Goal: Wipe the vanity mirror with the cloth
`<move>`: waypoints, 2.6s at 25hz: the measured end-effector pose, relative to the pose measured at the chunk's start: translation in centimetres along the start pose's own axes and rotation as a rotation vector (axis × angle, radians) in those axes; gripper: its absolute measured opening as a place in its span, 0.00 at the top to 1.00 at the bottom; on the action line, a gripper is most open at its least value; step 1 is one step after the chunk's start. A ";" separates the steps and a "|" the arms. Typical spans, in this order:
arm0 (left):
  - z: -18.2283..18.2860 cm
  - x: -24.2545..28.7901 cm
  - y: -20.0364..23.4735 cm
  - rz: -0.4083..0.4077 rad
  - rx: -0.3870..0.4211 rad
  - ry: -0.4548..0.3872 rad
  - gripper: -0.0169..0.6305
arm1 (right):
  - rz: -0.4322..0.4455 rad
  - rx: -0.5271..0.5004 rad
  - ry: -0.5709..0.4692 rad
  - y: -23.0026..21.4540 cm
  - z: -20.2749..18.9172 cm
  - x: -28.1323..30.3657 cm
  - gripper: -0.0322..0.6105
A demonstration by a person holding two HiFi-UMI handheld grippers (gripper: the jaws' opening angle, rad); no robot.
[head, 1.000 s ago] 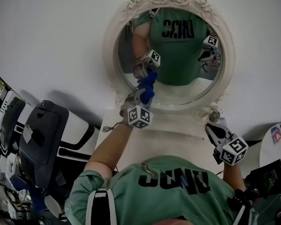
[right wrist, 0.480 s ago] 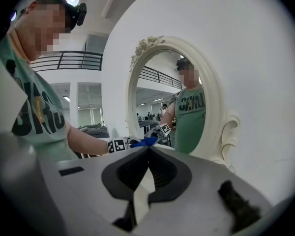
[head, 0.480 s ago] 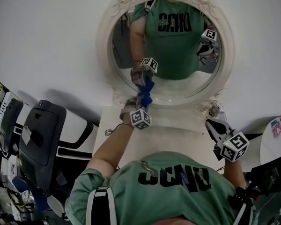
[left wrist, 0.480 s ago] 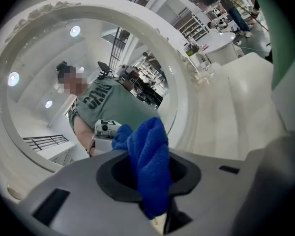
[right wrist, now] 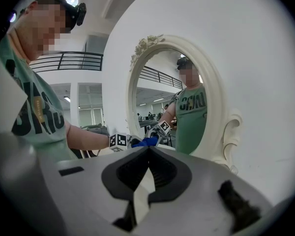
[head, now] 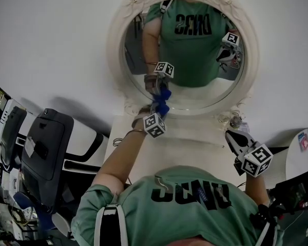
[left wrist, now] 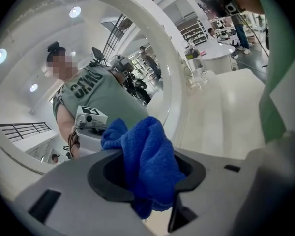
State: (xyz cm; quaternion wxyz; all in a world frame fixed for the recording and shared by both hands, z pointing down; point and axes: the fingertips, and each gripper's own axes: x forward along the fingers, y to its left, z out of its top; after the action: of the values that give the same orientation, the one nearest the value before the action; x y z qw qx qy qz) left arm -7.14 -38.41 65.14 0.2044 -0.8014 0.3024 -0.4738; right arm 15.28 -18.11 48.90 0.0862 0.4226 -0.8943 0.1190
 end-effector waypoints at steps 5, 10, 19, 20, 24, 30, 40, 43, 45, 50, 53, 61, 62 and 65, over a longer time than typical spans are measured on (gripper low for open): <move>0.3 -1.2 0.2 -0.099 -0.034 -0.037 0.81 | -0.004 0.000 -0.004 -0.1 0.1 -0.1 0.93; 4.5 -7.0 5.6 -0.063 -0.196 -0.214 0.83 | -0.007 -0.001 -0.003 -0.2 0.2 -0.2 0.93; 17.7 -28.7 28.9 0.726 -0.219 -0.752 0.84 | 0.012 -0.012 -0.006 0.5 0.4 0.4 0.93; 18.3 -28.6 29.5 0.789 -0.158 -0.726 0.84 | 0.012 -0.013 -0.010 0.5 0.5 0.4 0.93; 18.8 -27.3 29.4 0.990 0.012 -0.623 0.84 | 0.000 -0.002 -0.013 0.2 0.2 0.1 0.93; 19.9 -26.8 28.8 0.967 0.012 -0.660 0.84 | -0.016 0.002 -0.012 -0.5 0.2 -0.4 0.93; 31.4 -22.5 22.2 0.867 0.259 -0.709 0.84 | -0.039 0.011 -0.022 -1.2 -0.2 -1.5 0.93; 35.5 -21.1 19.9 0.833 0.331 -0.713 0.84 | -0.061 0.021 -0.028 -2.1 -0.6 -2.4 0.93; 38.0 -20.0 18.3 0.808 0.380 -0.713 0.84 | -0.072 0.027 -0.032 -2.6 -0.8 -2.8 0.93; 42.9 -17.8 14.8 0.745 0.479 -0.698 0.84 | -0.082 0.041 -0.044 -3.1 -1.3 -3.6 0.93; 43.5 -17.5 14.3 0.752 0.492 -0.693 0.84 | -0.088 0.045 -0.047 -3.3 -1.4 -3.7 0.93; 34.7 -22.2 16.9 0.760 0.325 -0.704 0.84 | -0.069 0.022 -0.048 -2.5 -0.3 -2.7 0.93; 31.8 -23.1 18.4 0.784 0.274 -0.681 0.84 | -0.064 0.014 -0.046 -2.3 -0.1 -2.4 0.93; 22.2 -25.0 22.6 0.864 0.131 -0.573 0.84 | -0.055 -0.008 -0.038 -1.7 0.5 -1.6 0.93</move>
State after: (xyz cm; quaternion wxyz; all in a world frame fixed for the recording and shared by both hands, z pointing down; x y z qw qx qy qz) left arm -3.27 -37.08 24.96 0.5055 -0.6865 0.5073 -0.1260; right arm 17.62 -18.14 48.21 0.0740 0.4489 -0.8843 0.1050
